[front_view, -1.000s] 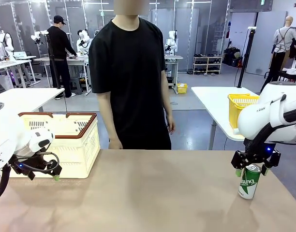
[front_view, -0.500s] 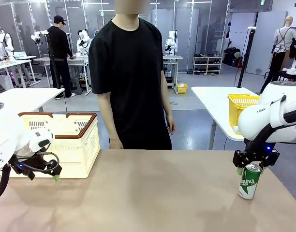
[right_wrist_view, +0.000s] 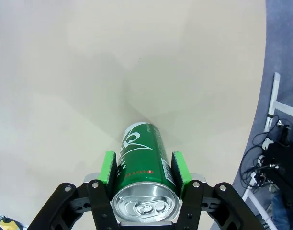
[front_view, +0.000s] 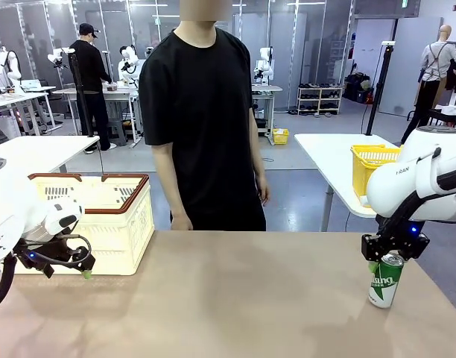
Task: Place the drinks into the Shopping basket.
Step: Pick up one drink and place it into the Shopping basket.
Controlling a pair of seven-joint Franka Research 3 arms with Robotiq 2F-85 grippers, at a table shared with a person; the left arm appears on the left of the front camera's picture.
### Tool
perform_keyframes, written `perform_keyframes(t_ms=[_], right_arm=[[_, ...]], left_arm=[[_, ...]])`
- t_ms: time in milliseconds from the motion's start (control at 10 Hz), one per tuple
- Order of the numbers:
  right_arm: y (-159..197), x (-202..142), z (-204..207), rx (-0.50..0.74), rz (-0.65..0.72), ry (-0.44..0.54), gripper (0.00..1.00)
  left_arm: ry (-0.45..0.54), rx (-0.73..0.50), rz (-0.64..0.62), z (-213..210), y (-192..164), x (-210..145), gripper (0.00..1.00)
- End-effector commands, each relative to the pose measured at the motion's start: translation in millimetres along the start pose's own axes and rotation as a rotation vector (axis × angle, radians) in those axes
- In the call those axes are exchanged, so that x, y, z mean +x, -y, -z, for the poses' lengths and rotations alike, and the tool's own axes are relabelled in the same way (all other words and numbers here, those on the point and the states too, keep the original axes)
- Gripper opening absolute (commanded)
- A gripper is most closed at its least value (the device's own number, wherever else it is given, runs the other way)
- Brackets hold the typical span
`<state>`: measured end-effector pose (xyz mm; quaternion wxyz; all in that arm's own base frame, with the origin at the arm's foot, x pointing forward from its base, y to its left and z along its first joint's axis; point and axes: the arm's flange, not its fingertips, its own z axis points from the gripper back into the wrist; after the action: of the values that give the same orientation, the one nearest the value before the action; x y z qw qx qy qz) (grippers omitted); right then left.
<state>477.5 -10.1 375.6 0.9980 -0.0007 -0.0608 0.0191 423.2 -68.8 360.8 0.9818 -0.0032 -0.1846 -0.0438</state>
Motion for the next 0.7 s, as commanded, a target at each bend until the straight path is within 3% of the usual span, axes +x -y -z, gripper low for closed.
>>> perform_keyframes(t_ms=[0,100,200,300,600], right_arm=[[-2,-6,-2,-0.009,0.015,-0.002,0.23],[-3,-7,-3,-0.009,0.015,0.000,0.00],[-5,-8,-4,-0.007,0.019,0.000,0.04],[-12,-9,-14,0.021,0.036,0.011,0.00],[-27,-18,-60,-0.017,0.070,0.037,0.00]], left_arm=[[-0.002,0.000,-0.014,0,0,0,1.00],[-0.002,0.000,-0.014,0,0,0,1.00],[-0.002,0.000,-0.014,0,0,0,1.00],[-0.002,0.000,-0.014,0,0,0,1.00],[-0.002,0.000,-0.014,0,0,0,1.00]])
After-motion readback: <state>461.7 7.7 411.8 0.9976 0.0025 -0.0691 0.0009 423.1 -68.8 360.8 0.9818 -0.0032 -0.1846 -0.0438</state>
